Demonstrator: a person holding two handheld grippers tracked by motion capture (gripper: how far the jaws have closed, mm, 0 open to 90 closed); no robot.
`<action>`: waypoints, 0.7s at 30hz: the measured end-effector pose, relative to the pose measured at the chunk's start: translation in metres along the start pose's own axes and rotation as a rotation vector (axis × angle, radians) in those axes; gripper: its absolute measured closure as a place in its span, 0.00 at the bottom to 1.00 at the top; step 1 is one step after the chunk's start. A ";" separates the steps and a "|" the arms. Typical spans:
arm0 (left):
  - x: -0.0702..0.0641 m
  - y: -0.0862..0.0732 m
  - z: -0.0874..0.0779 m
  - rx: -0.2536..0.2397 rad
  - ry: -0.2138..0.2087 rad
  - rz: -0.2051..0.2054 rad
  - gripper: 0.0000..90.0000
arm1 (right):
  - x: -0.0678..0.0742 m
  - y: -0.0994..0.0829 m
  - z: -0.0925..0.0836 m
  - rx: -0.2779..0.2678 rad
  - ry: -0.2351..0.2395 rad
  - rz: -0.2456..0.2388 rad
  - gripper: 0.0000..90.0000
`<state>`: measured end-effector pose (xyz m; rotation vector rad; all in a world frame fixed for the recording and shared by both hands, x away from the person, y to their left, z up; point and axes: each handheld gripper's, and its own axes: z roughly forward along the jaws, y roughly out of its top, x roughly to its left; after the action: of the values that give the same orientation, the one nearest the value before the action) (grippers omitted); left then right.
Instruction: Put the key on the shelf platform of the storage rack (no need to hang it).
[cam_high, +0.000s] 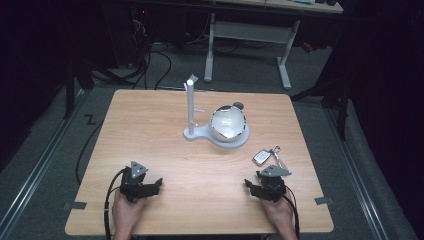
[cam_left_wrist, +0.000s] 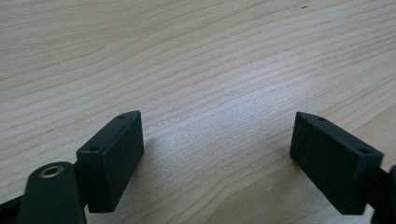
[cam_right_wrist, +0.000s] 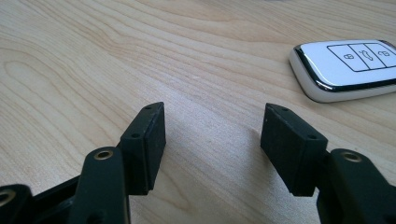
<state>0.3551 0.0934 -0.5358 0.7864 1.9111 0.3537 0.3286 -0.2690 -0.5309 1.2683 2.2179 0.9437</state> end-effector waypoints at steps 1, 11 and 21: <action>0.000 0.000 0.000 0.000 -0.001 0.001 0.20 | 0.000 0.000 0.000 0.000 0.000 0.001 0.45; 0.000 0.000 0.000 -0.001 0.000 0.001 0.20 | 0.000 0.000 0.000 0.000 -0.002 0.008 0.47; 0.000 0.000 0.000 0.000 0.002 -0.004 0.20 | 0.000 0.000 0.000 0.002 0.004 0.000 0.44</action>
<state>0.3553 0.0934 -0.5356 0.7828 1.9138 0.3524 0.3286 -0.2691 -0.5308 1.2677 2.2227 0.9454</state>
